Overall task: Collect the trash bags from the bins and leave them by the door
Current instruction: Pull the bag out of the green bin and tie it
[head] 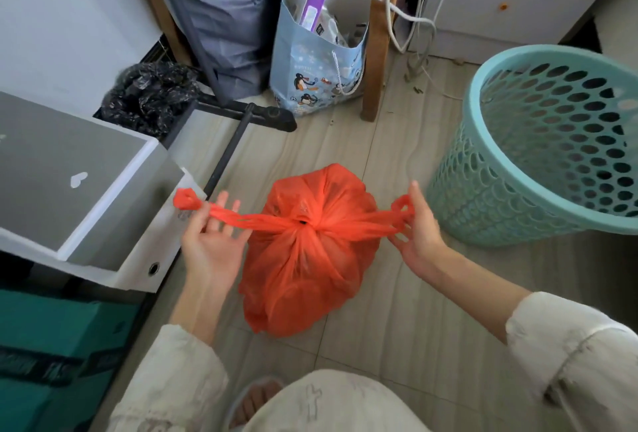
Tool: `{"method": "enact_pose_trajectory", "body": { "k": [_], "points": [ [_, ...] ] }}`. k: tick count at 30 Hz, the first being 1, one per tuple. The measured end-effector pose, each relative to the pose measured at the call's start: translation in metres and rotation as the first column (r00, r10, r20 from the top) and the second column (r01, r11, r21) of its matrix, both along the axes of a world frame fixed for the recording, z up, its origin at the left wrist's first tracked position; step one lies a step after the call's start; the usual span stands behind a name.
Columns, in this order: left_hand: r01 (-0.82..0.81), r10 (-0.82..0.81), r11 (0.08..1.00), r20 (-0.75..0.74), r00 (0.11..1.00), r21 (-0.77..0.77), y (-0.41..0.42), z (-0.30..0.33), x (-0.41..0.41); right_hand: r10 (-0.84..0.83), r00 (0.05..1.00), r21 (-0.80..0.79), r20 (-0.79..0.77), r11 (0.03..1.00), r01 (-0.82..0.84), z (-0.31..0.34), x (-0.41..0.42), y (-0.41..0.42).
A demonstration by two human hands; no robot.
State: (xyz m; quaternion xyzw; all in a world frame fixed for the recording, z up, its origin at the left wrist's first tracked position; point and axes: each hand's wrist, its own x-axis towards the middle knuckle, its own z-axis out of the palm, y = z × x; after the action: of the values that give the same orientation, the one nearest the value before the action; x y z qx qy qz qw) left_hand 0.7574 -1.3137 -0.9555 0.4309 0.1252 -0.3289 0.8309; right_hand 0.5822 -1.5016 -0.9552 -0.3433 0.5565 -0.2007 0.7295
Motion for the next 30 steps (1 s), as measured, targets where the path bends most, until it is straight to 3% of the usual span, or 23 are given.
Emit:
{"method": "enact_pose_trajectory", "body": {
  "k": [4, 6, 10, 13, 15, 16, 19, 20, 22, 23, 25, 28, 30],
  "points": [
    [0.132, -0.130, 0.991, -0.080, 0.988, 0.019, -0.006, -0.012, -0.006, 0.038, 0.999, 0.213, -0.035, 0.977, -0.029, -0.010, -0.013, 0.024],
    [0.191, -0.186, 0.978, -0.057, 0.981, 0.089, -0.013, -0.017, -0.007, 0.103, 0.995, 0.191, 0.004, 0.976, -0.102, -0.003, -0.003, 0.036],
    [0.254, -0.264, 0.953, 0.044, 0.963, 0.163, -0.028, -0.010, -0.017, 0.277, 0.961, -0.177, -0.014, 0.945, -0.275, 0.013, 0.025, 0.047],
    [0.216, -0.239, 0.958, 0.106, 0.965, 0.187, -0.040, -0.002, -0.027, 0.307, 0.887, -0.533, -0.343, 0.714, -0.454, 0.004, 0.040, 0.045],
    [0.175, -0.189, 0.977, 0.115, 0.975, 0.122, -0.045, 0.000, -0.027, 0.243, 0.876, -0.584, -0.417, 0.667, -0.463, -0.001, 0.045, 0.042],
    [0.170, -0.178, 0.982, 0.116, 0.977, 0.078, -0.047, 0.001, -0.026, 0.205, 0.919, -0.583, -0.336, 0.721, -0.374, 0.002, 0.048, 0.040],
    [0.169, -0.166, 0.986, 0.130, 0.977, -0.009, -0.055, 0.005, -0.022, 0.013, 0.998, -0.331, 0.055, 0.944, 0.006, 0.019, 0.067, 0.035],
    [0.167, -0.164, 0.986, 0.147, 0.975, -0.005, -0.058, 0.006, -0.021, -0.104, 0.974, -0.172, 0.201, 0.975, 0.139, 0.024, 0.073, 0.032],
    [0.192, -0.198, 0.980, 0.225, 0.954, 0.049, -0.062, 0.006, -0.018, -0.346, 0.860, 0.098, 0.375, 0.937, 0.334, 0.028, 0.077, 0.022],
    [0.220, -0.238, 0.971, 0.284, 0.929, 0.094, -0.063, 0.006, -0.018, -0.397, 0.832, 0.154, 0.388, 0.918, 0.366, 0.028, 0.074, 0.015],
    [0.275, -0.332, 0.940, 0.363, 0.871, 0.201, -0.063, 0.006, -0.019, -0.380, 0.862, 0.173, 0.335, 0.924, 0.340, 0.024, 0.063, 0.004],
    [0.257, -0.342, 0.925, 0.321, 0.883, 0.278, -0.062, 0.001, -0.022, -0.294, 0.915, 0.184, 0.277, 0.951, 0.249, 0.015, 0.054, 0.002],
    [0.226, -0.314, 0.924, 0.273, 0.909, 0.309, -0.060, -0.003, -0.021, -0.151, 0.960, 0.100, 0.236, 0.986, 0.130, 0.013, 0.053, 0.004]
  ]
}}
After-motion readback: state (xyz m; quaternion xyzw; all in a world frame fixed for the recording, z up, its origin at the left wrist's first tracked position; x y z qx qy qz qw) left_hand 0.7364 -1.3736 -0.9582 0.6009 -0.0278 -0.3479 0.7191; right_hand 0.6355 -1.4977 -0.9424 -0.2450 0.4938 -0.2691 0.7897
